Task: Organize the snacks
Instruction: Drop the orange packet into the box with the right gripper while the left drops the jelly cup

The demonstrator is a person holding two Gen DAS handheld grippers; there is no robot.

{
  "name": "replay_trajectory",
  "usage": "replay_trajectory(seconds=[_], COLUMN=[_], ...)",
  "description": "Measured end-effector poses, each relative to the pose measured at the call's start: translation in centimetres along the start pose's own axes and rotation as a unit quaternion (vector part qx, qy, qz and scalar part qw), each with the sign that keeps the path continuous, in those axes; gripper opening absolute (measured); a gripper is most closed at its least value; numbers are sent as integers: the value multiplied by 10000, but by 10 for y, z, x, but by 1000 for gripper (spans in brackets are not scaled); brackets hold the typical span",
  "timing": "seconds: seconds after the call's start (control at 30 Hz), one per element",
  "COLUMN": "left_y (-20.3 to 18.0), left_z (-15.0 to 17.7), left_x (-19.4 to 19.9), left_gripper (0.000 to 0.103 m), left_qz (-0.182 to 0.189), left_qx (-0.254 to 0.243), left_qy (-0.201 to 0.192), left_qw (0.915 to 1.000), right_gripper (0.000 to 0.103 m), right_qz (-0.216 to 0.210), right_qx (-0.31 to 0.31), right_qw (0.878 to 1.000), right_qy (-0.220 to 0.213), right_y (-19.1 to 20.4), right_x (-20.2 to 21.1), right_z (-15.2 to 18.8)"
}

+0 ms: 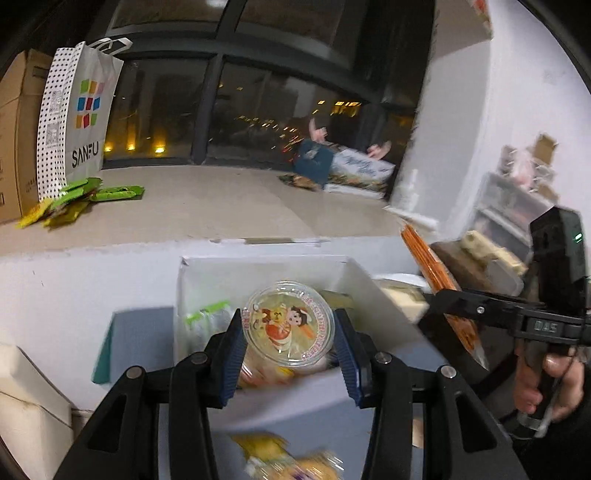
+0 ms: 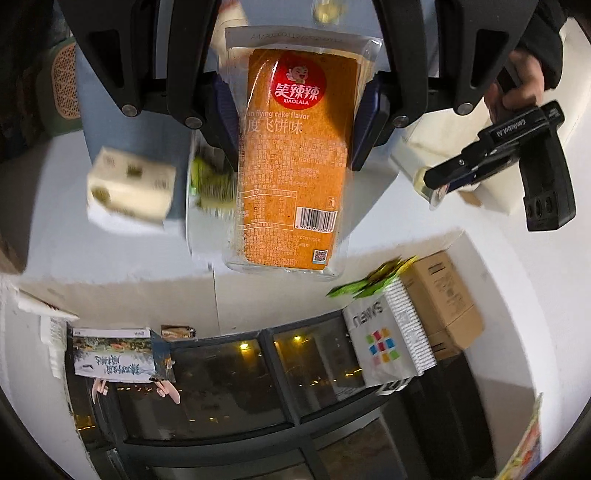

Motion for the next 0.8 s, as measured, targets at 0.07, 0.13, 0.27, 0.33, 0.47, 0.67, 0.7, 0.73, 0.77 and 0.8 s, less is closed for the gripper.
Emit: replay_trajectory(seconds=[0.07, 0.13, 0.27, 0.33, 0.47, 0.67, 0.7, 0.73, 0.77, 0.8], left_y=[9, 19, 32, 39, 46, 33, 30, 26, 23, 17], left_z=[-5, -9, -12, -12, -3, 7, 8, 8, 9, 10], left_x=[-20, -41, -79, -78, -70, -49, -42, -34, -26, -15], left_gripper=[50, 50, 98, 103, 103, 103, 103, 103, 103, 103], left_qz=[-102, -174, -693, -684, -583, -625, -613, -579, -538, -500], left_qx=[31, 67, -124, -29, 153, -68, -89, -112, -144, -194], left_qy=[111, 218, 740, 594, 552, 496, 455, 406, 358, 270], left_qw=[9999, 9996, 9948, 9959, 9967, 9968, 9970, 9974, 9978, 9982], right_gripper=[59, 59, 74, 93, 103, 103, 103, 103, 103, 103], right_qz=[29, 202, 130, 177, 131, 227, 193, 168, 114, 60], right_qx=[-80, -142, -298, -364, -498, -281, -285, -277, -258, -251], right_qw=[9998, 9993, 9985, 9981, 9981, 9992, 9993, 9994, 9996, 9997], right_qy=[162, 264, 440, 466, 345, 184, 128, 88, 38, 14], right_y=[0, -2, -6, -10, -14, -11, -10, -8, -6, -5], right_x=[-31, -53, -94, -104, -101, -87, -82, -77, -70, -66], right_z=[-12, -17, -19, -19, -19, -21, -22, -23, -23, -22])
Point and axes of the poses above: each gripper's, at about its wrist camera, not at the fingertips, and x roughly against the way its jaws point, y to its left, z to its underside, the point moved 2 cm from there along -x, roughly the way its jaws point, and after that the axes turned 9 degrees about -y, right-handed, at the moved point
